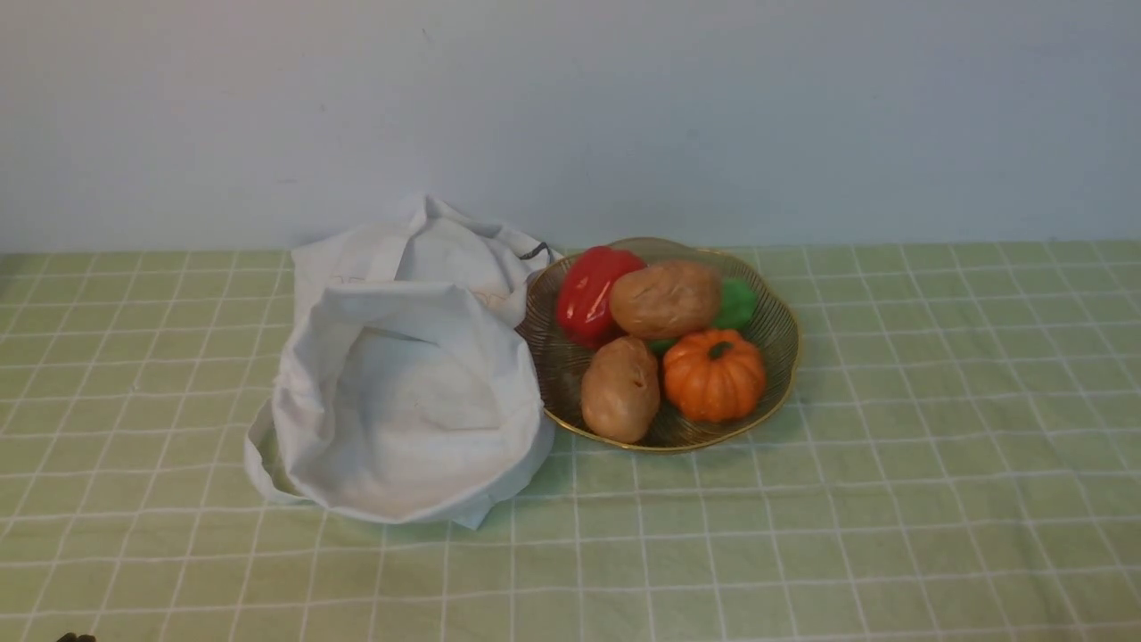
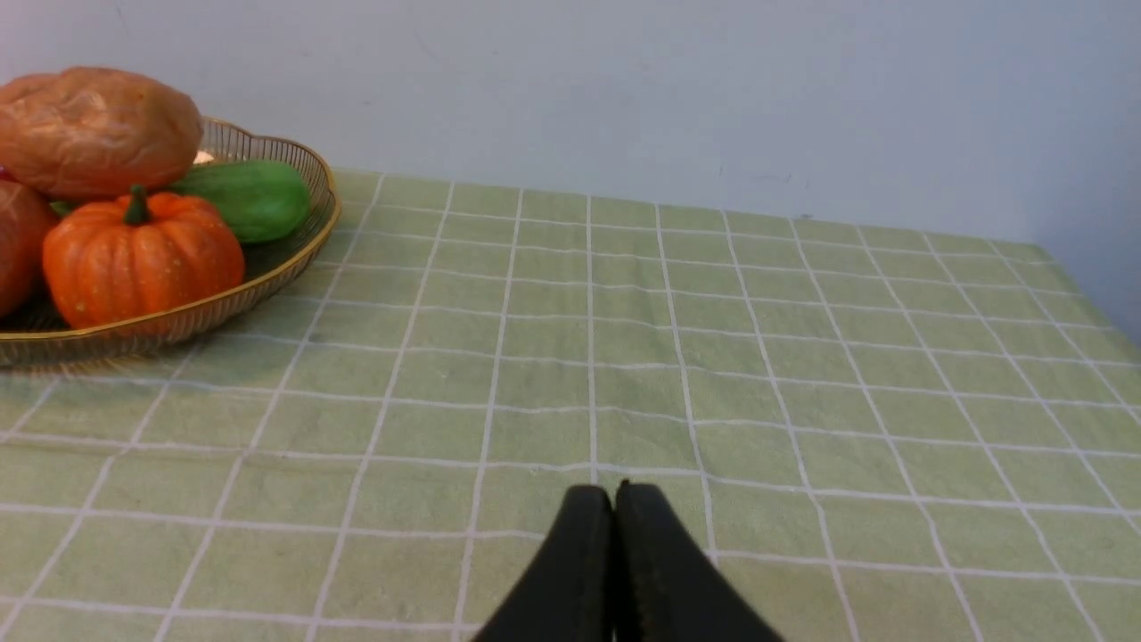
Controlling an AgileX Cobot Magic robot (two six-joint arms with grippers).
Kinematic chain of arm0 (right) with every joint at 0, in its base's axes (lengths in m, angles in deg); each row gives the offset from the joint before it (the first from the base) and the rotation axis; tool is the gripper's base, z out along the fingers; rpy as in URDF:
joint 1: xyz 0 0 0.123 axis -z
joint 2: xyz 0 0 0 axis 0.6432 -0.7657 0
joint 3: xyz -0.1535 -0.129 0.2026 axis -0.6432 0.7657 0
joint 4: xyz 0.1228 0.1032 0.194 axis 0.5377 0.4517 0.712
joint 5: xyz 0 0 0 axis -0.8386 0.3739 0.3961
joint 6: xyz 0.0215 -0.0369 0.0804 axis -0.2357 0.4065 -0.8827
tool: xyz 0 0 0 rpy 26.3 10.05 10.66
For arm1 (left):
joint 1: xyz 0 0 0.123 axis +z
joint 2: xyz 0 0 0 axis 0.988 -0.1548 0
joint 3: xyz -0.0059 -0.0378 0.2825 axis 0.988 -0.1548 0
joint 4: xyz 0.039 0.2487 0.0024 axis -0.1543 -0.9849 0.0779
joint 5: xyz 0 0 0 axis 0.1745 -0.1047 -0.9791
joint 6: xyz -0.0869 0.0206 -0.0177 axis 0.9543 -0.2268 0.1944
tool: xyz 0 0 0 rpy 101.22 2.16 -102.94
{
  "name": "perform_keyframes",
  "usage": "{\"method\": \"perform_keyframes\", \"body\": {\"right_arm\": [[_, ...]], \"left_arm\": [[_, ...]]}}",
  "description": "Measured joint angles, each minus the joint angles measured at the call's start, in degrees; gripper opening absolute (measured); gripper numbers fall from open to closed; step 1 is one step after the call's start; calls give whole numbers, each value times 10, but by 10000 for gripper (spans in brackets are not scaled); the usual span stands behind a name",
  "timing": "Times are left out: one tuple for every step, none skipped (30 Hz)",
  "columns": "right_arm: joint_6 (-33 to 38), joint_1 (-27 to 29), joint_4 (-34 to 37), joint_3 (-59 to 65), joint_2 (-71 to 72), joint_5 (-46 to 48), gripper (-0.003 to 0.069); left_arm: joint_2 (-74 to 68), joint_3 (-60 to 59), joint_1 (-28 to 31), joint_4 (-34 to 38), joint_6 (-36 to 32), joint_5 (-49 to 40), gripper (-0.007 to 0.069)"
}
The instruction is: Take vegetables from bag on green coffee tablecloth place on plate.
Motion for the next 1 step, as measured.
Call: {"method": "perform_keyframes", "body": {"right_arm": [[0,0,0,0,0,0,-15]], "left_arm": [[0,0,0,0,0,0,-4]]}}
